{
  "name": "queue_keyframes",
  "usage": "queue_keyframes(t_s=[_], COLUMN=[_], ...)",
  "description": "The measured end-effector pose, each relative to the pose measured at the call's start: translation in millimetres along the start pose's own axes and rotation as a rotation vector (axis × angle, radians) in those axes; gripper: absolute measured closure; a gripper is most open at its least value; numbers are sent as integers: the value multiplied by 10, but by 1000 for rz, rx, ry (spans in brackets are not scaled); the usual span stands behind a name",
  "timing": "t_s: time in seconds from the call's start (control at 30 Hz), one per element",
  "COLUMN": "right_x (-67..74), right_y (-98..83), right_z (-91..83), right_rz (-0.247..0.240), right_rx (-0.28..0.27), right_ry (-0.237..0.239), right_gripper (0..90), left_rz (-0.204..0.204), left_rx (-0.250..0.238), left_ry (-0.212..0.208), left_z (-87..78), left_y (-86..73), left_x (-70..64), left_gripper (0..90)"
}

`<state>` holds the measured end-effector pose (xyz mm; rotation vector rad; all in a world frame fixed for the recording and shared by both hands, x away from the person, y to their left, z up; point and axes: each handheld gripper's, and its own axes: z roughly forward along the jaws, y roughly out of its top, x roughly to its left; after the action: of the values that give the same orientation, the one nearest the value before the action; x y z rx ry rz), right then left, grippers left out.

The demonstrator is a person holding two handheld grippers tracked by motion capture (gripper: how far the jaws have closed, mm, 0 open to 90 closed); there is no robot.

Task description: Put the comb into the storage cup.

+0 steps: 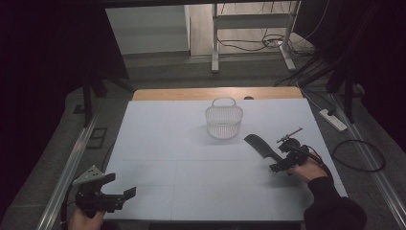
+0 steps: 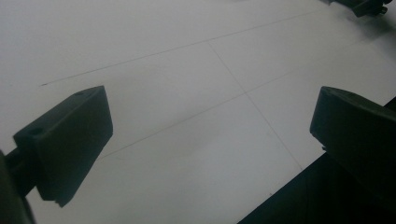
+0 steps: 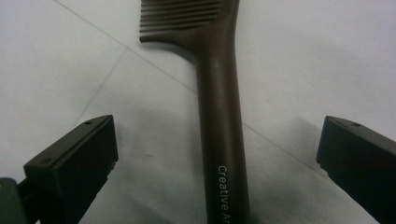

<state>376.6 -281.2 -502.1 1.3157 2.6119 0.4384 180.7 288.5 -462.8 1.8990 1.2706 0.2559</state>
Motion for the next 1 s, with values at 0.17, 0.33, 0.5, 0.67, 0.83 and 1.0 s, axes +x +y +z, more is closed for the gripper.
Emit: queue_keyframes(t_s=[0.17,0.33,0.5,0.67,0.83,1.0], right_x=[8,20,25,26,31,17], right_y=[-7,-9,9,20,30,34], right_z=[50,51,33,-29,-74,-88], right_rz=[-11,5,11,-10,-29,-33], right_rx=[22,29,41,27,7,5], right_ry=[-8,-16,-13,-3,7,21], right_gripper=[0,0,39,230,467,636], left_rz=[3,2,0,1,2,3], left_rx=[1,0,-2,-1,0,1], left_ry=[0,0,-3,-4,-3,-3], left_z=[-1,1,-1,1,3,3], left_y=[0,1,0,1,3,3], left_x=[-2,-3,1,0,-2,-3], left_gripper=[0,0,0,0,0,0])
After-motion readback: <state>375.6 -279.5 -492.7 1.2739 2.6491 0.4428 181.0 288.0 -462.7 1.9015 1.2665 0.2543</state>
